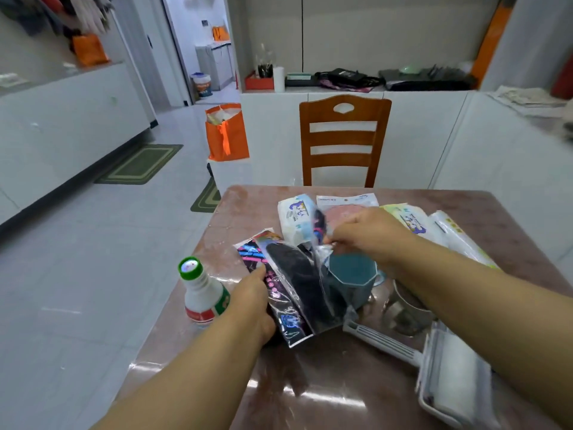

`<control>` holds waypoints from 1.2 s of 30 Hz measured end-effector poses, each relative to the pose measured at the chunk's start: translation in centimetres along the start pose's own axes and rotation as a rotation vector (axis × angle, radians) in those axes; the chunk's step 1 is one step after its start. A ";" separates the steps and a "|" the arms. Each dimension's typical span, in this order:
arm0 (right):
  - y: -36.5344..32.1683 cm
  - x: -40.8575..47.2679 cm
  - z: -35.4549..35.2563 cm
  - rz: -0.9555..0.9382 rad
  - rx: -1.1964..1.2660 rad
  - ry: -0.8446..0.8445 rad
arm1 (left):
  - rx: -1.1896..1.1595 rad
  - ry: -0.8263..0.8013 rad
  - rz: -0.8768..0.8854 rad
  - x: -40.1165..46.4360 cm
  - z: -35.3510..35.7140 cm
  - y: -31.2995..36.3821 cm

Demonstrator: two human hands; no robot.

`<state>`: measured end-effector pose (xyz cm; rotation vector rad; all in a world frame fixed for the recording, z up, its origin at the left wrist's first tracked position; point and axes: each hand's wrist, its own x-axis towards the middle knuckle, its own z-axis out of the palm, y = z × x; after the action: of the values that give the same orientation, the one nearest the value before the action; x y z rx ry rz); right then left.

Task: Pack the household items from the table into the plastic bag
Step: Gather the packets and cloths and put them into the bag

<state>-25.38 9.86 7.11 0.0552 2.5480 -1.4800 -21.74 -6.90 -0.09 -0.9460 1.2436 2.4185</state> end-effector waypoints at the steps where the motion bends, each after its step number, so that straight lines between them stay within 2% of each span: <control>1: -0.4 -0.5 0.2 -0.155 -0.094 -0.030 | 0.008 0.004 0.001 0.2 -0.2 0.0; 3: -0.8 -1.3 1.0 -0.368 -0.166 -0.167 | 0.020 -0.001 0.010 0.3 -0.4 0.2; 4: -0.7 -1.5 1.6 -0.416 -0.179 -0.226 | 0.021 -0.020 0.019 0.4 -0.5 0.4; 9: 0.6 -1.8 4.9 -0.402 0.012 -0.417 | -0.026 -0.167 0.050 0.1 -0.9 1.2; 11: 0.7 -2.1 5.6 -0.416 0.086 -0.493 | 0.073 -0.113 0.020 -0.2 -0.8 1.2; 13: 0.2 -1.7 4.8 -0.437 0.221 -0.583 | 0.231 0.019 0.034 -0.2 -0.4 1.2; 14: -0.1 -0.8 3.9 -0.437 0.317 -0.576 | 0.285 0.087 0.073 0.0 -0.3 1.2; 15: -0.3 0.5 2.6 -0.414 0.410 -0.485 | 0.296 0.136 0.124 0.4 -0.2 1.4; 17: -0.2 4.3 -0.7 -0.247 0.485 -0.129 | 0.251 0.181 0.216 0.7 0.0 2.0; 18: 0.3 6.3 -2.4 -0.143 0.440 0.025 | 0.227 0.179 0.237 0.9 0.1 2.3; 19: 1.2 8.1 -3.9 -0.051 0.330 0.112 | 0.200 0.162 0.236 1.0 0.3 2.5; 20: 2.3 9.7 -4.9 0.022 0.176 0.129 | 0.169 0.145 0.223 1.2 0.3 2.5; 22: 5.3 12.3 -5.7 0.077 -0.181 0.010 | 0.121 0.120 0.186 1.6 0.4 2.4; 24: 7.3 13.8 -4.8 0.030 -0.542 -0.197 | 0.078 0.121 0.165 2.0 0.4 2.1; 26: 8.0 14.5 -2.9 0.020 -0.745 -0.376 | 0.058 0.131 0.149 2.1 0.3 1.8; 30: 8.3 15.4 -0.5 0.109 -0.755 -0.432 | 0.030 0.132 0.124 2.3 0.3 1.3; 33: 8.2 15.4 -0.7 0.092 -0.688 -0.341 | 0.023 0.132 0.106 2.1 0.3 1.1; 36: 6.5 13.6 -3.0 -0.015 -0.570 -0.226 | 0.028 0.135 0.079 1.8 0.1 0.9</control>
<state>-38.30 14.76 0.47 -0.2004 2.6703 -0.6679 -23.59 -7.44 -0.64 -1.0873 1.3820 2.4245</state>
